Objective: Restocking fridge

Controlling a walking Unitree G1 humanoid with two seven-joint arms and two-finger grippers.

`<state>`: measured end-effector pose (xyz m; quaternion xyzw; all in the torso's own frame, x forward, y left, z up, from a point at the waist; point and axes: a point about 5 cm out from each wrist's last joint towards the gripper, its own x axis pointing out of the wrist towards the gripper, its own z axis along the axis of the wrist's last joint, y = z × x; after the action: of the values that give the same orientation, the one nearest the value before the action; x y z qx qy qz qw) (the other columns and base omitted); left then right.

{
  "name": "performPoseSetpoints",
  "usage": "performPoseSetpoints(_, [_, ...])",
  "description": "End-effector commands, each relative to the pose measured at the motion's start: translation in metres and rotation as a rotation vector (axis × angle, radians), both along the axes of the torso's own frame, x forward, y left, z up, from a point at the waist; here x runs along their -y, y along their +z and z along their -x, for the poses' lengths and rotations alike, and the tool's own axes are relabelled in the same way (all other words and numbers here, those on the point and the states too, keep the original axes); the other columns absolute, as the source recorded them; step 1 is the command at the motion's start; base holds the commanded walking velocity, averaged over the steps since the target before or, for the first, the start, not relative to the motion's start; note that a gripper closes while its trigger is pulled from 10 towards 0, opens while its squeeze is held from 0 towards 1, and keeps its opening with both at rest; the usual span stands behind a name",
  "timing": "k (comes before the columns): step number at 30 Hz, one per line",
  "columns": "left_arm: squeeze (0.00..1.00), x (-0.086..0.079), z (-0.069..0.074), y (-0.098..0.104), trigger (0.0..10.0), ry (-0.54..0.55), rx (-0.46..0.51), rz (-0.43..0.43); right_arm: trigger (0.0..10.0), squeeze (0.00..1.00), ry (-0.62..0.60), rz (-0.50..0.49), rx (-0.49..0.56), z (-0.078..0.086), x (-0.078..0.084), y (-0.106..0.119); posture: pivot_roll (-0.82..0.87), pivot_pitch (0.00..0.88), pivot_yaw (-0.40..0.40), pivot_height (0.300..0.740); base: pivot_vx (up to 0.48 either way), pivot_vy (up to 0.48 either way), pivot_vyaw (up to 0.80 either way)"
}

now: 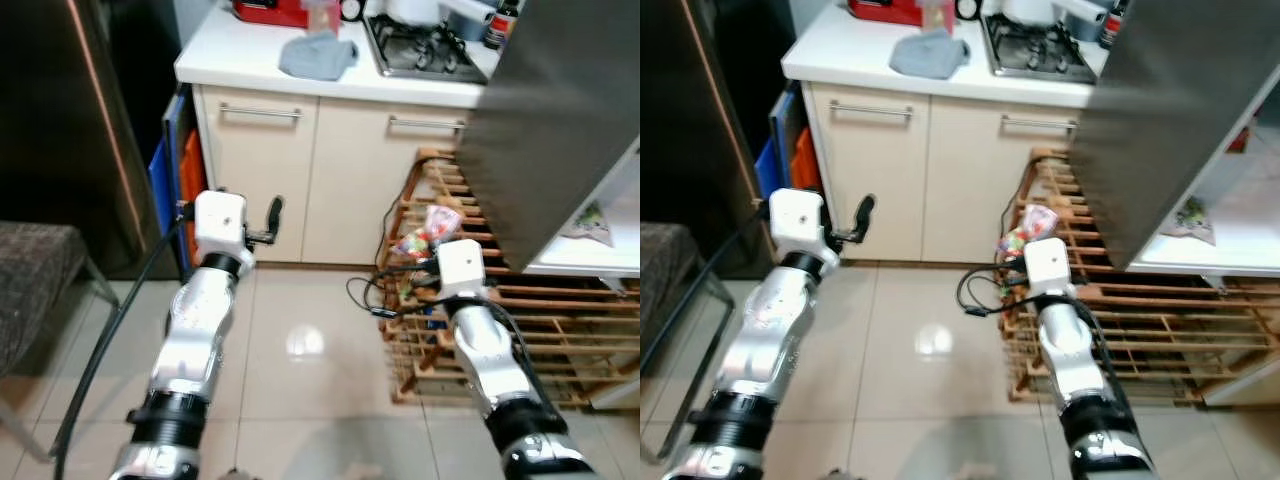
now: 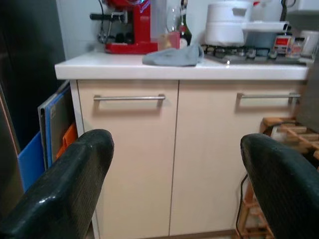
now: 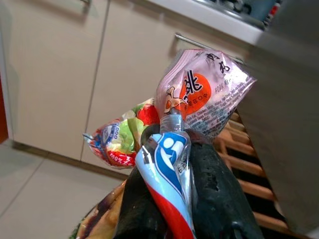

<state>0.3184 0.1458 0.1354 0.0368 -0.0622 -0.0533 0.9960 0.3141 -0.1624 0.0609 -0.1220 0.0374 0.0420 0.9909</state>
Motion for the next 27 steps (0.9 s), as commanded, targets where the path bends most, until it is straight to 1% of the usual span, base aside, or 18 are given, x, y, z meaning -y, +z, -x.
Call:
performPoseSetpoints(1, [0.0, 0.01, -0.001, 0.002, 10.0, -0.028, 0.006, 0.005, 0.0, 0.0, -0.038, 0.005, -0.002, 0.0, 0.016, 0.001, -0.05, 0.0, -0.06, 0.74, 0.0, -0.465, 0.0])
performPoseSetpoints(9, [0.0, 0.011, -0.005, 0.001, 10.0, -0.035, 0.0, -0.015, 0.0, 0.0, -0.047, 0.011, 0.025, -0.004, 0.017, 0.008, -0.06, 0.0, -0.052, 0.74, 0.0, -0.465, 0.0])
performPoseSetpoints(18, [0.0, 0.019, -0.007, -0.003, 10.0, -0.078, -0.012, -0.023, 0.0, 0.0, -0.052, 0.0, 0.07, -0.002, 0.013, 0.013, -0.09, 0.0, -0.034, 0.74, 0.0, -0.464, 0.0])
performPoseSetpoints(20, [0.0, 0.022, -0.008, -0.003, 10.0, -0.088, -0.015, -0.023, 0.0, 0.0, -0.044, 0.009, 0.098, -0.001, 0.012, 0.016, -0.09, 0.0, -0.026, 0.74, 0.0, -0.463, 0.0])
performPoseSetpoints(27, [0.0, 0.023, -0.01, -0.001, 10.0, -0.099, -0.01, -0.031, 0.0, 0.0, -0.037, -0.01, 0.114, -0.002, 0.007, 0.02, -0.1, 0.0, -0.02, 0.74, 0.0, -0.462, 0.0])
